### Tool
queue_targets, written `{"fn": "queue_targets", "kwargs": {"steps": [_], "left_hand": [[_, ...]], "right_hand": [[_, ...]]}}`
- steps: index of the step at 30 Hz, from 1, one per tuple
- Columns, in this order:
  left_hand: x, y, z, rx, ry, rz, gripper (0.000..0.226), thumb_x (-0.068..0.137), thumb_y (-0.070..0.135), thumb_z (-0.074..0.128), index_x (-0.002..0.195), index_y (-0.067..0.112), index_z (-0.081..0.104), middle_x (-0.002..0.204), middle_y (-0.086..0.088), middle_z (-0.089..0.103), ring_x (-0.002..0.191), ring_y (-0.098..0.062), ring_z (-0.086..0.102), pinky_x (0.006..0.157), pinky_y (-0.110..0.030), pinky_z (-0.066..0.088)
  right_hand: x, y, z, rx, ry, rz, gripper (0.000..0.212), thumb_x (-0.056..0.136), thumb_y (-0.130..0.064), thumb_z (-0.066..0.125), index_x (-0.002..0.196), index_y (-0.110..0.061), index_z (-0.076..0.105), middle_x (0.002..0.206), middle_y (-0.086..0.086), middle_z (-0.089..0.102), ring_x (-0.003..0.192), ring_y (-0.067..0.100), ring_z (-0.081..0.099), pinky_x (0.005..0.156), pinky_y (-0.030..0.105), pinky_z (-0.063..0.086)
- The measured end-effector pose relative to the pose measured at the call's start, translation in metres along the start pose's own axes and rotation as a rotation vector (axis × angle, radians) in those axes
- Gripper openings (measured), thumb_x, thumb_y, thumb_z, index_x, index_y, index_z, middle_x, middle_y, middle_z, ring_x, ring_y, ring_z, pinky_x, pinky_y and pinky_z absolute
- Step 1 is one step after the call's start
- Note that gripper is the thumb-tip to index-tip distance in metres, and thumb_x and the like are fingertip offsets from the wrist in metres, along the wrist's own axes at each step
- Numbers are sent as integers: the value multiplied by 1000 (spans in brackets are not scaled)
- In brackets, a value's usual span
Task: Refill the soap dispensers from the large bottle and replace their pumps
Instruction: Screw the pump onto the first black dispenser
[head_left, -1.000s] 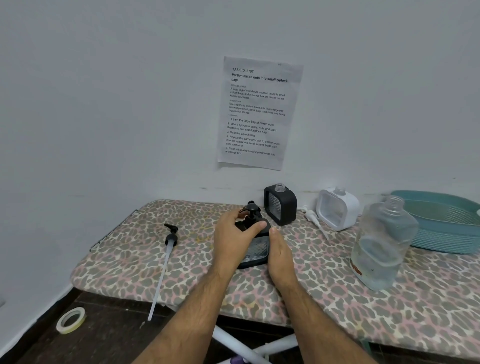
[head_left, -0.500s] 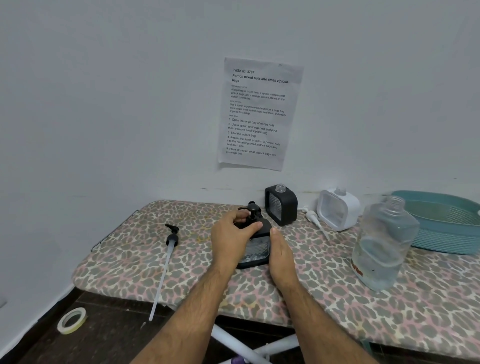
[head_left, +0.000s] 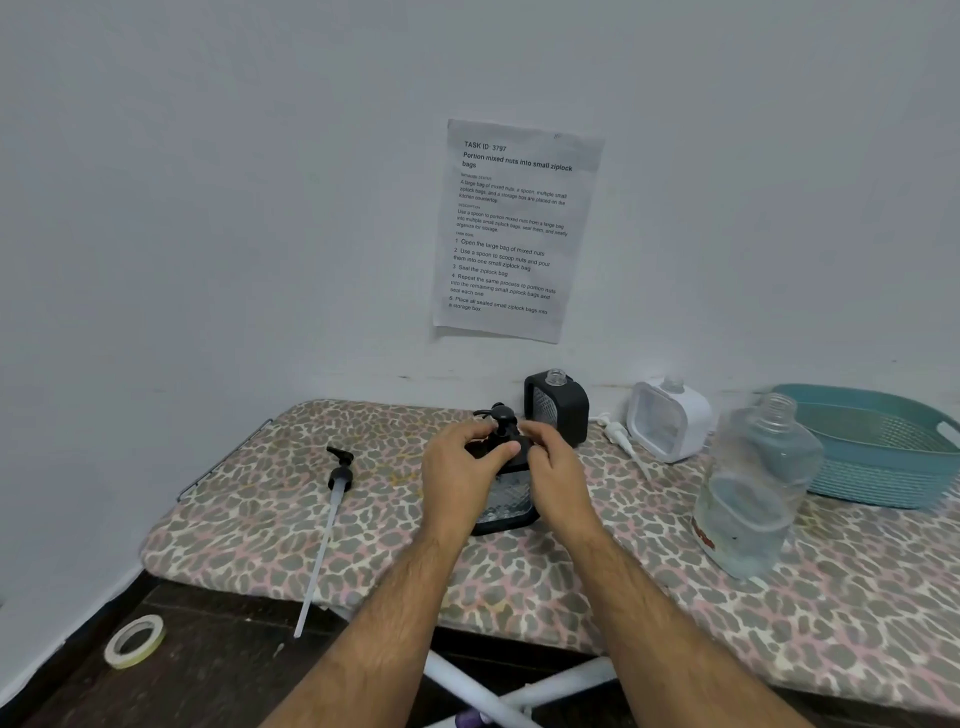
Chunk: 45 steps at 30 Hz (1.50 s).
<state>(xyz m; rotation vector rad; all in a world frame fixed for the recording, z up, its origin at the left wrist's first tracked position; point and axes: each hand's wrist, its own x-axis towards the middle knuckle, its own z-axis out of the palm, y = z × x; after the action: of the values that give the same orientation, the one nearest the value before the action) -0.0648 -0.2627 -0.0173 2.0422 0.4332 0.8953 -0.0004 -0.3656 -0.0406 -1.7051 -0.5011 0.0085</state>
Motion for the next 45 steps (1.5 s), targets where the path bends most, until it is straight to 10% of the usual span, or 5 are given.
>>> {"fn": "queue_targets", "kwargs": {"steps": [13, 24, 34, 45], "left_hand": [[3, -1, 8, 30, 64, -29, 51, 65, 57, 81, 103, 23, 73, 94, 13, 72, 88, 0, 64, 80, -21, 53], [2, -5, 5, -43, 10, 19, 40, 73, 39, 83, 109, 22, 75, 90, 23, 67, 81, 16, 60, 77, -1, 44], [22, -15, -11, -140, -330, 46, 29, 84, 21, 75, 100, 45, 67, 99, 21, 72, 97, 5, 67, 97, -31, 53], [14, -12, 5, 130, -46, 36, 48, 65, 64, 77, 94, 26, 70, 92, 18, 65, 92, -2, 59, 84, -30, 52]], "right_hand": [[1, 11, -2, -84, -57, -109, 33, 105, -23, 42, 132, -19, 62, 131, -8, 62, 121, 1, 54, 108, 29, 43], [-1, 14, -5, -18, -57, -116, 33, 105, -23, 44, 134, -21, 60, 134, -13, 58, 124, -4, 50, 107, 16, 37], [1, 20, -2, 7, -45, -153, 32, 104, -20, 44, 131, -23, 63, 128, -15, 62, 120, -7, 53, 103, 16, 40], [-2, 16, -3, -4, -39, -134, 33, 105, -21, 43, 132, -21, 61, 125, -20, 57, 116, -11, 51, 98, 8, 36]]}}
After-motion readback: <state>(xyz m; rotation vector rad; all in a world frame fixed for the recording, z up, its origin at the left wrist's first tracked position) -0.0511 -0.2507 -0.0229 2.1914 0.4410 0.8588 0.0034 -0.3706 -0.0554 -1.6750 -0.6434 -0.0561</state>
